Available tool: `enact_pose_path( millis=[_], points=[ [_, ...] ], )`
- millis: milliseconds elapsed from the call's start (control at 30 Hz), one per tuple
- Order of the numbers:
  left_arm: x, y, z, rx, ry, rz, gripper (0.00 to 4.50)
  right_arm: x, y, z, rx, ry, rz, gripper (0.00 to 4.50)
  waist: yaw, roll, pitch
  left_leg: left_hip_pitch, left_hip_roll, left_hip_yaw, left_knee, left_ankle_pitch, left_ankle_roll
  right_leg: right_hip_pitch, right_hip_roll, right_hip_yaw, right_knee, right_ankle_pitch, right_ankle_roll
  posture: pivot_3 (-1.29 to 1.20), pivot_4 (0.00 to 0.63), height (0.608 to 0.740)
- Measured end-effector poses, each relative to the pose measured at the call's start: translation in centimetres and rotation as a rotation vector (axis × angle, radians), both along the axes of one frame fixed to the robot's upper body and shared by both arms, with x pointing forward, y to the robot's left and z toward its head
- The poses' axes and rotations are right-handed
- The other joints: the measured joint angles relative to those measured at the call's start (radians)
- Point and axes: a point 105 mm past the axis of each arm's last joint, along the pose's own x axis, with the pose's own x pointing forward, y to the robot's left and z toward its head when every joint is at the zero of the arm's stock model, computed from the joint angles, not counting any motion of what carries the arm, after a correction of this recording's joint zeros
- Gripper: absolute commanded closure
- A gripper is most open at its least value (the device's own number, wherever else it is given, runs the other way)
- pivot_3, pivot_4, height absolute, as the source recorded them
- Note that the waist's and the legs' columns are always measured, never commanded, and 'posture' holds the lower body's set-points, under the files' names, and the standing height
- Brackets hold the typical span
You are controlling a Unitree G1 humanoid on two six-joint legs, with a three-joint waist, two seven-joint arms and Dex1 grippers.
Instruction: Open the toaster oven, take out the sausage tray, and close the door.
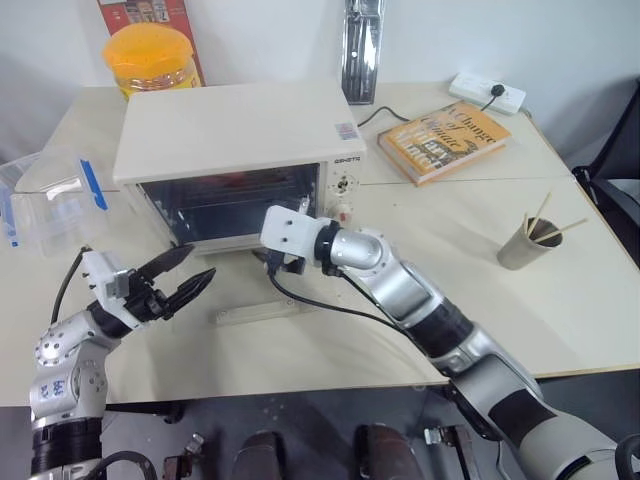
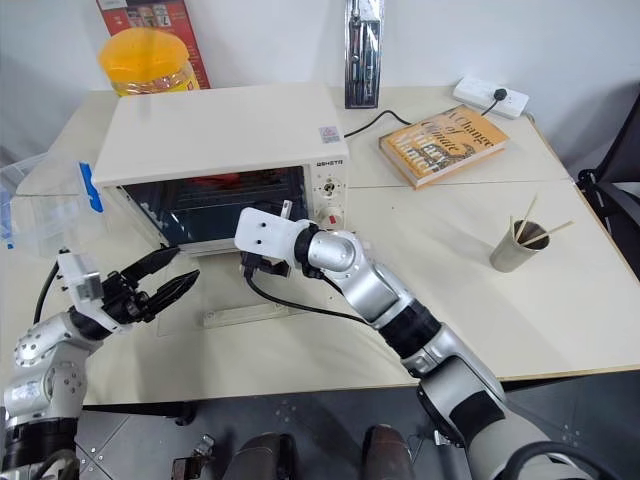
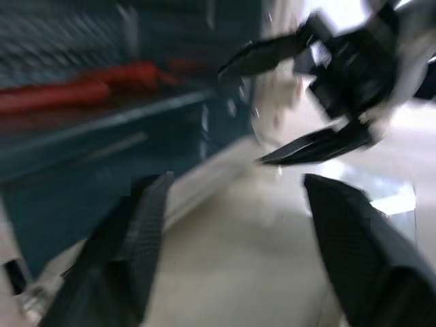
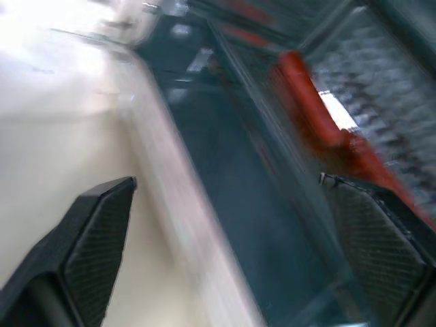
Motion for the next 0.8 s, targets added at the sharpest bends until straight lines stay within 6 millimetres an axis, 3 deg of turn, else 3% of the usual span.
enact_pose_path(
  millis=[200, 333, 367, 467, 800],
  points=[
    [-0.8, 1.6, 2.4, -0.129, -0.085, 0.106, 0.05, 2.9, 0.7, 1.3, -0.044, -0.171, -0.104, 0.0, -0.006, 0.0, 0.0, 0.0, 0.0, 0.0, -0.001, 0.0, 0.0, 0.0, 0.0, 0.0, 0.0, 0.0, 0.0, 0.0, 0.15, 0.74],
    [-0.8, 2.0, 2.8, -0.169, -0.086, 0.128, 0.05, 3.5, 1.6, 0.2, -0.126, -0.212, -0.1, 0.0, -0.01, 0.0, 0.0, 0.0, 0.0, 0.0, -0.001, 0.0, 0.0, 0.0, 0.0, 0.0, 0.0, 0.0, 0.0, 0.0, 0.15, 0.74],
    [-0.8, 2.1, 2.9, -0.18, -0.084, 0.13, 0.01, 3.7, 1.8, -0.4, -0.162, -0.215, -0.1, 0.18, -0.011, 0.0, 0.0, 0.0, 0.0, 0.0, -0.001, 0.0, 0.0, 0.0, 0.0, 0.0, 0.0, 0.0, 0.0, 0.0, 0.15, 0.74],
    [-0.7, 2.1, 3.0, -0.207, -0.073, 0.126, 0.0, 4.0, 2.4, -1.0, -0.225, -0.242, -0.106, 0.92, -0.016, 0.0, 0.0, 0.0, 0.0, 0.0, -0.002, 0.0, 0.0, 0.0, 0.0, 0.0, 0.0, 0.0, 0.0, 0.0, 0.15, 0.74],
    [0.4, 1.5, 4.5, -0.184, -0.036, 0.1, 0.0, 3.5, 3.1, -0.1, -0.221, -0.323, -0.079, 4.4, -0.019, 0.0, 0.0, 0.0, 0.0, -0.001, -0.002, 0.0, -0.001, 0.0, 0.0, 0.0, 0.0, 0.0, 0.0, 0.0, 0.15, 0.74]
  ],
)
